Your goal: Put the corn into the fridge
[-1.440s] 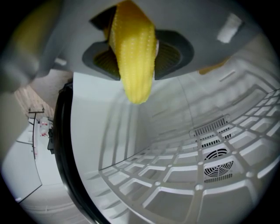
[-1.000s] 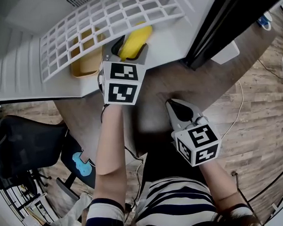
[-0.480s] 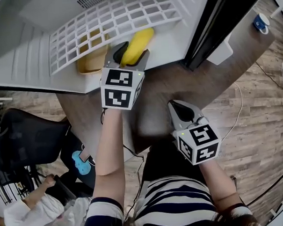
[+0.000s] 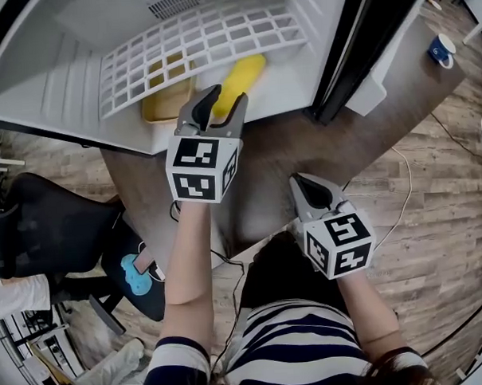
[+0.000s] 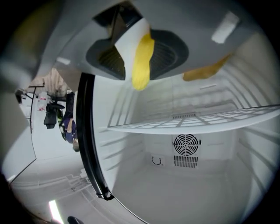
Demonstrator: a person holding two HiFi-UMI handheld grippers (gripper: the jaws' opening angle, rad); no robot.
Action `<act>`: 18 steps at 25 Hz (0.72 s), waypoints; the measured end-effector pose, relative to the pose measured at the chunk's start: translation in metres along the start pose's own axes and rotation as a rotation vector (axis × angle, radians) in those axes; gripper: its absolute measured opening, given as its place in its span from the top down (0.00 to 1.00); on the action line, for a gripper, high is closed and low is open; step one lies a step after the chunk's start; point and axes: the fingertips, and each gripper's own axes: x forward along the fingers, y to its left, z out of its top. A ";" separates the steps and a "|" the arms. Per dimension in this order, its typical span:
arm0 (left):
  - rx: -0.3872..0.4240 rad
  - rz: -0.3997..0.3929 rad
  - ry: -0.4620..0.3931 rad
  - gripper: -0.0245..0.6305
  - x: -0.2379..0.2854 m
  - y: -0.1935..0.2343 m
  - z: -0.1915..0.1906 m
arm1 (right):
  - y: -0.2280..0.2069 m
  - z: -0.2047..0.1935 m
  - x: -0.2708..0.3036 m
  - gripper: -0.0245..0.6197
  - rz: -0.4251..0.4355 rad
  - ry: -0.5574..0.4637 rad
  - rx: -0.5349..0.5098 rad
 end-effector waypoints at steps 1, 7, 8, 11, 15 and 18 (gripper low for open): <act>-0.004 0.004 0.001 0.96 -0.003 -0.001 0.000 | -0.001 0.001 -0.001 0.97 -0.001 -0.001 0.000; -0.028 0.037 0.003 0.96 -0.025 -0.004 -0.005 | -0.006 0.002 -0.009 0.97 -0.006 -0.012 -0.002; -0.040 0.046 0.000 0.96 -0.030 -0.004 -0.005 | -0.007 0.003 -0.011 0.97 -0.006 -0.013 -0.002; -0.106 0.068 -0.019 0.96 -0.045 -0.002 -0.008 | -0.009 0.005 -0.014 0.97 -0.006 -0.018 -0.005; -0.182 0.086 -0.024 0.96 -0.065 -0.001 -0.016 | -0.010 0.010 -0.015 0.97 -0.007 -0.024 -0.013; -0.212 0.113 -0.018 0.96 -0.079 -0.002 -0.023 | -0.012 0.014 -0.014 0.97 -0.004 -0.025 -0.025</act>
